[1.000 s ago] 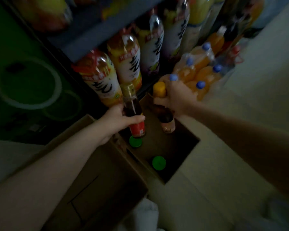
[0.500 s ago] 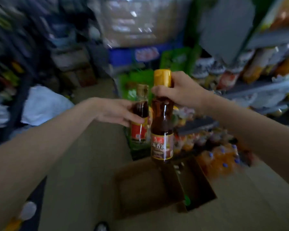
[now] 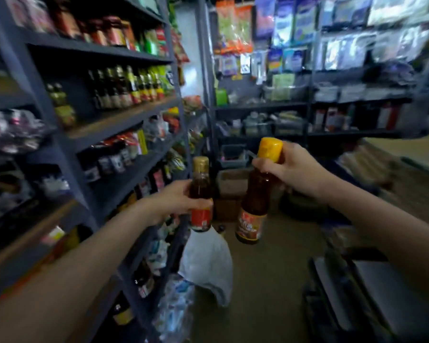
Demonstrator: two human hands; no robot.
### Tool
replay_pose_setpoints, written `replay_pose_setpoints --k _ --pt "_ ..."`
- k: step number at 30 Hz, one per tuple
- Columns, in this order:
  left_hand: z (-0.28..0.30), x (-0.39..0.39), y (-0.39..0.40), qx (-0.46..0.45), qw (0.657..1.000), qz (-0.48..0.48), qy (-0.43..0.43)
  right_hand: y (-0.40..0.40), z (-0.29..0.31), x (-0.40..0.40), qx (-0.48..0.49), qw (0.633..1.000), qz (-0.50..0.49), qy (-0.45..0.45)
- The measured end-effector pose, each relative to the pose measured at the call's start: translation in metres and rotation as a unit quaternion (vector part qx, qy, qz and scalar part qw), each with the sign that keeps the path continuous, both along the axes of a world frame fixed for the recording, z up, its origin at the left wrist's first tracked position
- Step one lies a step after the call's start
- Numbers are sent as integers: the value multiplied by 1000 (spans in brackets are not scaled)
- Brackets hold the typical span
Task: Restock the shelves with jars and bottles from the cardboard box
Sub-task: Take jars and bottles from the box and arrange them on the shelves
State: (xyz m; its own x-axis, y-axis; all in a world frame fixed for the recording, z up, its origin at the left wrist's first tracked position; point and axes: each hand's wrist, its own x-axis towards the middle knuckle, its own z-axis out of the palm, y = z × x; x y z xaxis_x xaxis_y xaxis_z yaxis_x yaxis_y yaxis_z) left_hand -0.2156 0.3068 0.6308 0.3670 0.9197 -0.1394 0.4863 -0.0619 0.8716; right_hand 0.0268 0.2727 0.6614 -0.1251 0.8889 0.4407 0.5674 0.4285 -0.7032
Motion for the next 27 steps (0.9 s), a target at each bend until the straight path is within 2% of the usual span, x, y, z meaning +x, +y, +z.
replay_pose_setpoints --k 5,9,12,15,21,23,27 --pt "35 -33 68 112 991 72 -29 99 38 -58 64 998 -28 5" --pt "57 -38 133 180 972 139 -67 190 69 -74 83 992 -55 74" --pt "80 -34 193 203 950 197 -131 263 91 -75 90 989 -55 101" --pt "95 -35 250 212 938 239 -137 334 108 -77 94 989 -30 114" --pt "125 -61 350 273 897 337 -89 482 142 -105 82 982 43 166" --pt "133 -79 367 312 883 350 -40 520 145 -129 72 974 80 199" --pt "138 -106 399 384 855 343 59 566 151 -173 103 965 127 203"
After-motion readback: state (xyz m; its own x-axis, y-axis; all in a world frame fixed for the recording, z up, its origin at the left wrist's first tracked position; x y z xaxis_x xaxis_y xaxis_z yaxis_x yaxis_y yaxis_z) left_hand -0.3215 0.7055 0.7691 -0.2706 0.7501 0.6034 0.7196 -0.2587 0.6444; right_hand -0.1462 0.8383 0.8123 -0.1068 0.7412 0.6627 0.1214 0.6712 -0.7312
